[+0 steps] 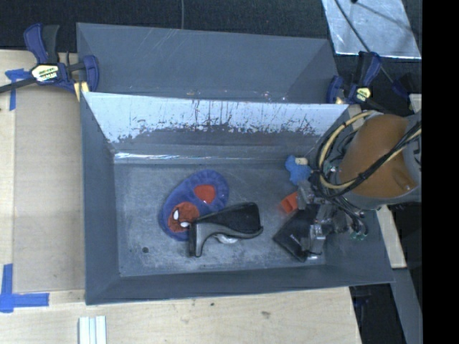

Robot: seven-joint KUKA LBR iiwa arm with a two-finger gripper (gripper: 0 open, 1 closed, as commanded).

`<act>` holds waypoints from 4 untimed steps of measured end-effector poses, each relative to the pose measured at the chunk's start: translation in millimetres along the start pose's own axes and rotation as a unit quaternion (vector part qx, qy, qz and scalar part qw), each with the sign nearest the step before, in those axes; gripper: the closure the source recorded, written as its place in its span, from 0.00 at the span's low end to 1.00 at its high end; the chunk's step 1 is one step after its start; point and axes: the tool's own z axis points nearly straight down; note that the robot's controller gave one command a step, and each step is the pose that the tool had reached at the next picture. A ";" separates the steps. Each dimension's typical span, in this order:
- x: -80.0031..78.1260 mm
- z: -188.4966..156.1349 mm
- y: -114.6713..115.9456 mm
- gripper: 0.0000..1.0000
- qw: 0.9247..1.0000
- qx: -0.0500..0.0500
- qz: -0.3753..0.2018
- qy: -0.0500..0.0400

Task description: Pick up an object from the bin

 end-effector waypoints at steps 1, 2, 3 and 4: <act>0.6 -4.8 -1.4 1.00 1.000 0.001 -0.001 0.001; 1.9 -0.8 0.4 0.00 1.000 -0.001 -0.001 0.002; 32.0 -0.8 15.6 0.00 0.998 0.000 0.070 0.003; 31.1 -1.7 15.8 1.00 0.998 0.000 0.069 0.002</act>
Offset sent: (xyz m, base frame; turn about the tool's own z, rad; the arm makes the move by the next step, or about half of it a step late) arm 0.0000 0.0000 0.0000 0.0000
